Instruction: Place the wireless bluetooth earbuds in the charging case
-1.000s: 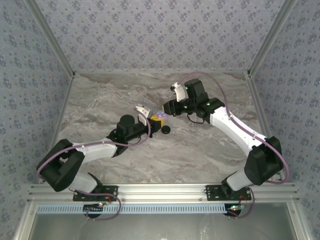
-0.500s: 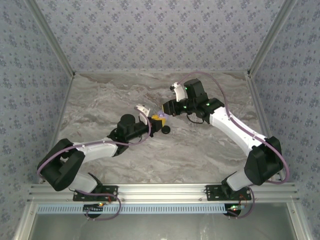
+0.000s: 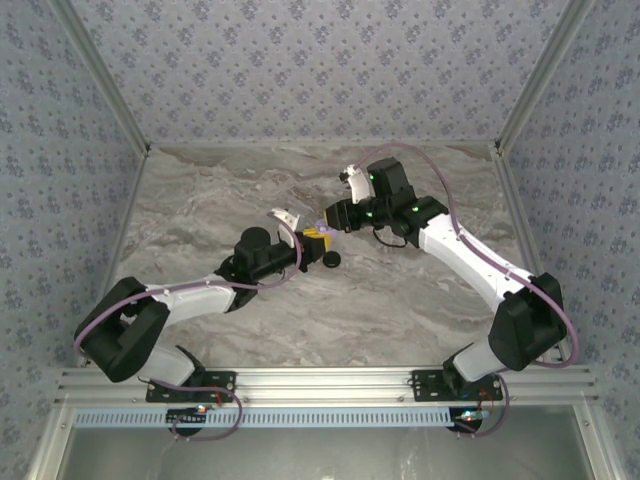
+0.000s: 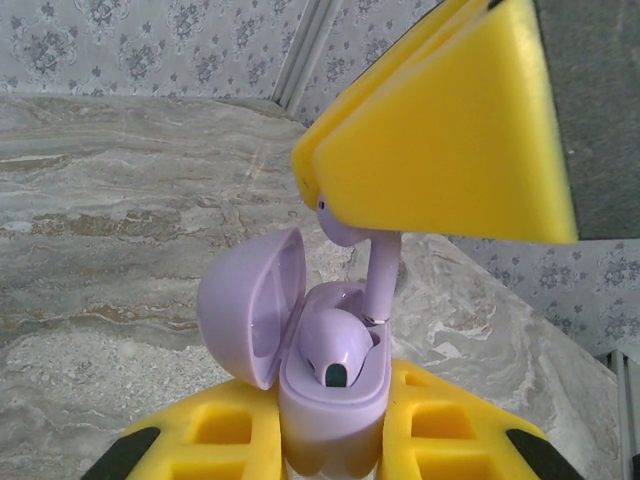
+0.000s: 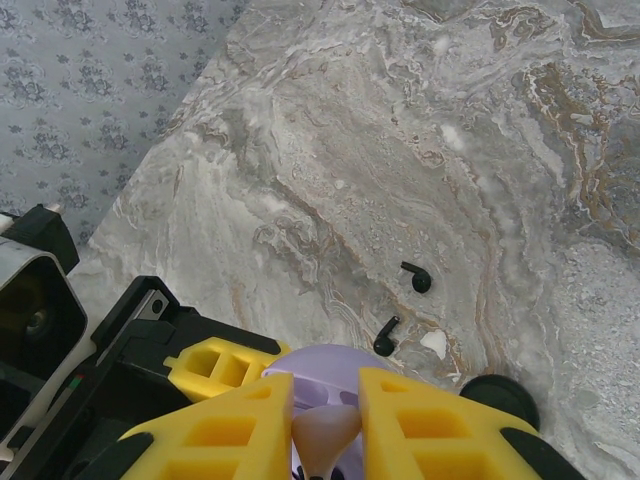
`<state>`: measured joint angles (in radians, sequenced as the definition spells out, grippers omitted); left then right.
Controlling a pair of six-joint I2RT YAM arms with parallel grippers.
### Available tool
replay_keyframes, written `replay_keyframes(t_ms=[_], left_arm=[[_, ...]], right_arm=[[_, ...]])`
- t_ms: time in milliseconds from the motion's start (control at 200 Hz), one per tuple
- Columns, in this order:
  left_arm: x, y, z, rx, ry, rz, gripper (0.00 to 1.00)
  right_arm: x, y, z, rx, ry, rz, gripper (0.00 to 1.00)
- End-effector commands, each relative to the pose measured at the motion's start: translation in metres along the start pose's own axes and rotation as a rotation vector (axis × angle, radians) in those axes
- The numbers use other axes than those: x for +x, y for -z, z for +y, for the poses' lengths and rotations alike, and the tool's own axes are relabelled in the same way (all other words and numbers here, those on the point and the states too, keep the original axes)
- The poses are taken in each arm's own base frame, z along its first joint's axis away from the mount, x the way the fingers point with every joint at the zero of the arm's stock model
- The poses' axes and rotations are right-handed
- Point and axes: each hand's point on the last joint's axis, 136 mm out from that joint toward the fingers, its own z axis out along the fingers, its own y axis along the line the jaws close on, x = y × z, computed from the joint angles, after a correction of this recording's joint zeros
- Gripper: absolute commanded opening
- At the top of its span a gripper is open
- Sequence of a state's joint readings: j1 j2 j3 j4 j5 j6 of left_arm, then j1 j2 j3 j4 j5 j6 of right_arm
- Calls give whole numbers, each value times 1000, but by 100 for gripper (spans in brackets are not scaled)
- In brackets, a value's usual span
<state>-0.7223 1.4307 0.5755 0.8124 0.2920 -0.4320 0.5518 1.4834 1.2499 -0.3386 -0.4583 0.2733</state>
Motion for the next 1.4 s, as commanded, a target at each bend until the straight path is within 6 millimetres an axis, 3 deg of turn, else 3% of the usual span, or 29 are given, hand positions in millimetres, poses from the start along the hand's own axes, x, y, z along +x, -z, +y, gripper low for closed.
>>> replay_keyframes(t_ms=[0,1174,1394], left_arm=[[-19,-3,-11,35,-1,-59,15],[-22,-6,-5,-1,6,-65,15],[-17,-7,-4,-3,-4,-40,15]], right_arm=[[-5,4,4,5,9,-23,24],[9,-4,-2,56,-2,21,25],[2,-2,0,58,2,1,25]])
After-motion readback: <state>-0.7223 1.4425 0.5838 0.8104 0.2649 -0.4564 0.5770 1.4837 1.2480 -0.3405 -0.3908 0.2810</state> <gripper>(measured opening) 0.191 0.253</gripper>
